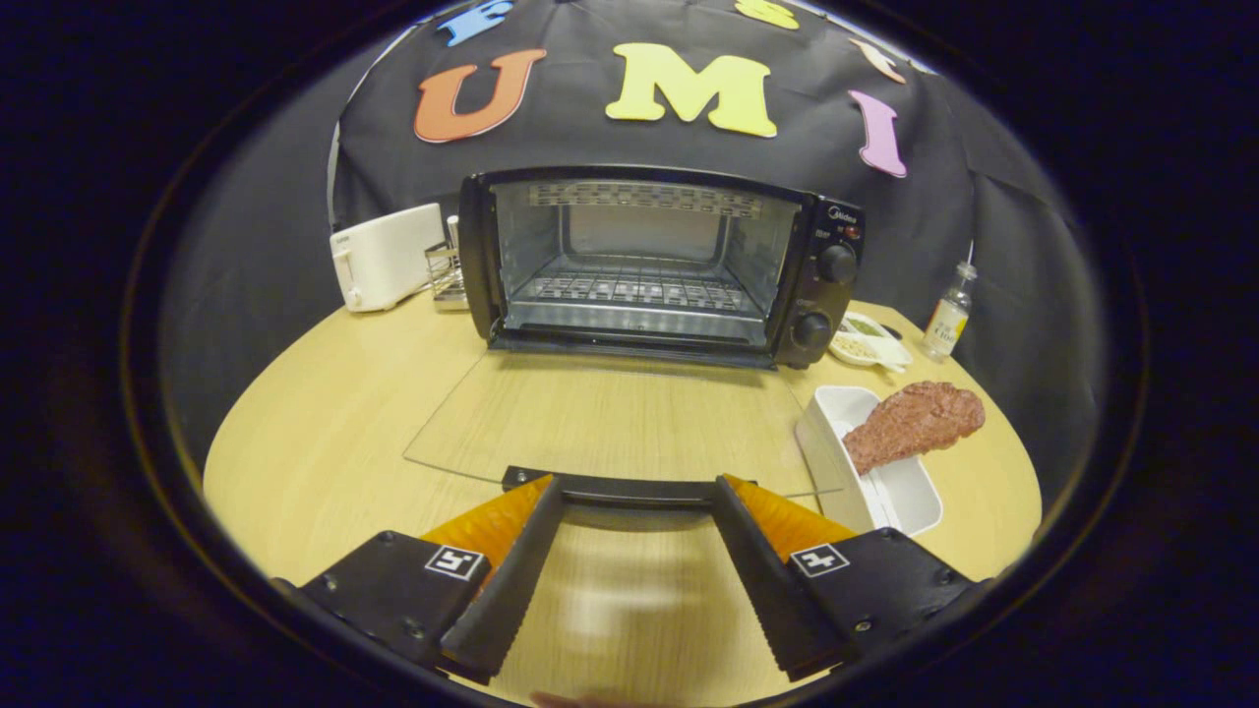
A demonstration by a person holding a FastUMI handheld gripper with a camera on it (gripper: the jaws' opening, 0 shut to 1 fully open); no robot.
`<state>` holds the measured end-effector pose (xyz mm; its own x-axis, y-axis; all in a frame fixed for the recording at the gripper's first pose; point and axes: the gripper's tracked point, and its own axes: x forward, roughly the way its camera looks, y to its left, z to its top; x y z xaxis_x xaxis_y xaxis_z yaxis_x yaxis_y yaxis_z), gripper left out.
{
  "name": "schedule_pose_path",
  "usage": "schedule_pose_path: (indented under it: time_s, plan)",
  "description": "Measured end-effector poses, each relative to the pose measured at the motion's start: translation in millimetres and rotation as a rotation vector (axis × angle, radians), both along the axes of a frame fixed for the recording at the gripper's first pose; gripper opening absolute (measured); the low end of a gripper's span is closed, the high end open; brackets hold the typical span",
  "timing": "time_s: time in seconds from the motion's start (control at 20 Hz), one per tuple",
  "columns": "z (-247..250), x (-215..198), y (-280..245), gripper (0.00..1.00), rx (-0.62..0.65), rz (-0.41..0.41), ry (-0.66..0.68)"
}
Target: Open the toaster oven, put the food inside, and close the toaster oven door.
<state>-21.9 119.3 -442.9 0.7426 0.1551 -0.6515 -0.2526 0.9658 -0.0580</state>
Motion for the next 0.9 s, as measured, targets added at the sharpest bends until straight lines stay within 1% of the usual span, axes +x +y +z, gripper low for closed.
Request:
schedule_pose_path:
  time_s: [0.1,0.2,0.3,0.4,0.65,0.7,0.9]
  plan:
    - [7,-1,0,0.98,0.005,0.028,0.005]
    - [25,-1,-3,0.98,0.032,0.053,-0.007]
    - [47,-2,-10,0.98,0.031,0.079,-0.021]
    - [75,6,-24,0.98,0.001,0.092,-0.076]
    - [131,22,-71,0.98,-0.018,0.101,-0.141]
    - [137,26,-84,1.0,-0.017,0.098,-0.137]
    - [152,39,-140,1.0,0.013,0.071,-0.059]
